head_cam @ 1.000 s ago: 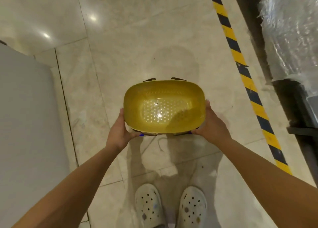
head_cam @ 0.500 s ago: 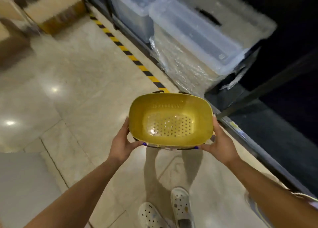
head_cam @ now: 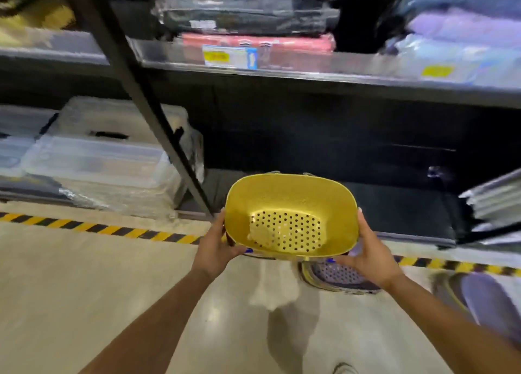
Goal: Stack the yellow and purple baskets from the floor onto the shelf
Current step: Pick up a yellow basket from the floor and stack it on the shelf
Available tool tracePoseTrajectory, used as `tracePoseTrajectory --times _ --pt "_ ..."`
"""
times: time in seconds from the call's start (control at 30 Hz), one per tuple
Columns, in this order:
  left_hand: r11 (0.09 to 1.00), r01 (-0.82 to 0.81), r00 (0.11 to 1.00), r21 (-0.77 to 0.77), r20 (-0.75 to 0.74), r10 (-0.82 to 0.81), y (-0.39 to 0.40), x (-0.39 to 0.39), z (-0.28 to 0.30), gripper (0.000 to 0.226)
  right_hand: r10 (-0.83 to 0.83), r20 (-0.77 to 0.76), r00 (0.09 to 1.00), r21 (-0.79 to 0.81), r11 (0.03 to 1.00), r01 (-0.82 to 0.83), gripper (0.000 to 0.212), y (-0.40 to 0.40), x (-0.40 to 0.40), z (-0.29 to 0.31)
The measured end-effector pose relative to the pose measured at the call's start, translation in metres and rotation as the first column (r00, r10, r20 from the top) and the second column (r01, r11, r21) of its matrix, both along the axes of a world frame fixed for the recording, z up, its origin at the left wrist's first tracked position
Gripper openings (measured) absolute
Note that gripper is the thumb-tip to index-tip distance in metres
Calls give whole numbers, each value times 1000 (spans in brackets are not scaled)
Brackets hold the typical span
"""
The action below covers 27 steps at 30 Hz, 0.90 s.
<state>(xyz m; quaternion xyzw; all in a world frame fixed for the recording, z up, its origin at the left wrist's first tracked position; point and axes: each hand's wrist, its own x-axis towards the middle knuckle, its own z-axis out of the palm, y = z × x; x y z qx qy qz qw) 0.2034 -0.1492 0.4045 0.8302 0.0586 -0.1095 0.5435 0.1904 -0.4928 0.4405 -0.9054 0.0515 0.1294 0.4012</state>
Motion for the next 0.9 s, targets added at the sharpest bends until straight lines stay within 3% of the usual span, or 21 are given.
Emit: tracePoseTrajectory --times 0.17,0.33,0.5,0.73,0.9 --pt "994 106 994 -37 -25 -107 -145 4 -30 97 -82 -41 996 -16 997 81 122 -145 -19 -32" --pt "991 129 988 -27 -82 -131 -227 -11 -92 95 -62 -114 992 18 998 64 118 -224 -34 -100" --pt "995 88 982 41 -173 -80 -265 -23 -157 82 -108 -158 982 39 992 116 118 -251 -42 -169" --pt "980 117 969 158 -235 -77 -282 -31 -218 93 -145 -276 950 16 988 156 120 -265 -42 -251" --pt "948 126 975 292 -213 -64 -285 -33 -239 94 -176 -193 965 76 978 194 110 -264 -45 -278"
